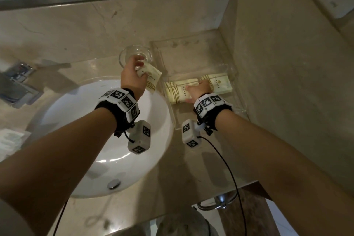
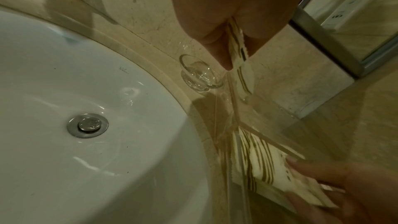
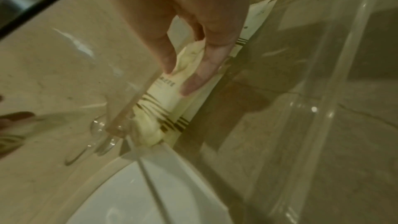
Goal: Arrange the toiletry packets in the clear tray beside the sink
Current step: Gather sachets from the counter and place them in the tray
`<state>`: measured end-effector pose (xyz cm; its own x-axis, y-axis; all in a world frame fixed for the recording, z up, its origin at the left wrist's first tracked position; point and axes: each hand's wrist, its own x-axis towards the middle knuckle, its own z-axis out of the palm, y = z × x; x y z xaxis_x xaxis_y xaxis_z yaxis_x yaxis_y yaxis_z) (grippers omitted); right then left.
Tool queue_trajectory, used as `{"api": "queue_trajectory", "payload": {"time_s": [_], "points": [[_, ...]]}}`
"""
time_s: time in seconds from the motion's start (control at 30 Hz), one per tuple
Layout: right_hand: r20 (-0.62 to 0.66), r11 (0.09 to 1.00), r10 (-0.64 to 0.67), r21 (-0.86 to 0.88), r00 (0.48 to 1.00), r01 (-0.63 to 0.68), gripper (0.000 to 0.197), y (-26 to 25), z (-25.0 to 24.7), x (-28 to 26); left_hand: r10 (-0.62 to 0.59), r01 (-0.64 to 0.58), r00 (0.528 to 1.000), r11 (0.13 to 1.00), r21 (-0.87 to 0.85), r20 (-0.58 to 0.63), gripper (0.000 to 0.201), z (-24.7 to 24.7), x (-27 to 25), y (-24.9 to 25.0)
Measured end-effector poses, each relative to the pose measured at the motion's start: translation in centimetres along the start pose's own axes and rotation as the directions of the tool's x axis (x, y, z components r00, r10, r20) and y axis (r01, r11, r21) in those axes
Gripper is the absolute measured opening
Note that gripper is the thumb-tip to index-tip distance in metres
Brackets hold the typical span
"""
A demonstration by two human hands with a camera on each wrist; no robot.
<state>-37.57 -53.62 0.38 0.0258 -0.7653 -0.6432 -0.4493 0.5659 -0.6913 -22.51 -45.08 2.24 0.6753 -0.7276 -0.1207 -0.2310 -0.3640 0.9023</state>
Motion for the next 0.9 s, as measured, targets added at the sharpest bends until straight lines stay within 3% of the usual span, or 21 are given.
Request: {"api": "queue_trajectory", "payload": {"time_s": [0.2, 0.43, 0.67, 0.73, 0.83, 0.9], "points": [[0.049, 0.999, 0.016, 0.029, 0.999, -0.017, 0.067, 0.1, -0.4, -1.0, 0.024, -0.024, 1.000, 1.000, 0.010, 0.017, 0.042, -0.1, 0.1, 0.2], [-0.047, 0.979, -0.052, -0.199, 0.998, 0.042, 0.078, 0.1, 1.2, -0.2, 0.045, -0.045, 0.999, 0.999, 0.010, 0.026, 0.042, -0.5, 0.4, -0.2], [-0.009, 0.927, -0.102, -0.363, 0.995, 0.092, 0.095, 0.4, 0.2, -0.2, 0.090, -0.090, 0.995, 0.996, -0.002, 0.051, 0.045, -0.6, 0.4, -0.1], [-0.001, 0.899, -0.122, -0.424, 0.993, 0.110, 0.090, 0.3, -0.2, -0.5, 0.111, -0.110, 0.990, 0.994, -0.012, 0.087, 0.048, -0.5, 0.3, 0.3], [-0.069, 0.853, -0.266, -0.482, 0.961, 0.201, 0.062, 0.0, -1.1, -0.9, 0.096, -0.084, 0.977, 0.994, -0.069, 0.191, 0.055, 0.1, 0.0, 1.3], [-0.019, 0.877, -0.331, -0.376, 0.943, 0.300, 0.054, -0.1, -1.8, -0.8, 0.087, -0.065, 0.960, 0.994, -0.092, 0.266, 0.060, 0.8, -0.2, 1.8]]}}
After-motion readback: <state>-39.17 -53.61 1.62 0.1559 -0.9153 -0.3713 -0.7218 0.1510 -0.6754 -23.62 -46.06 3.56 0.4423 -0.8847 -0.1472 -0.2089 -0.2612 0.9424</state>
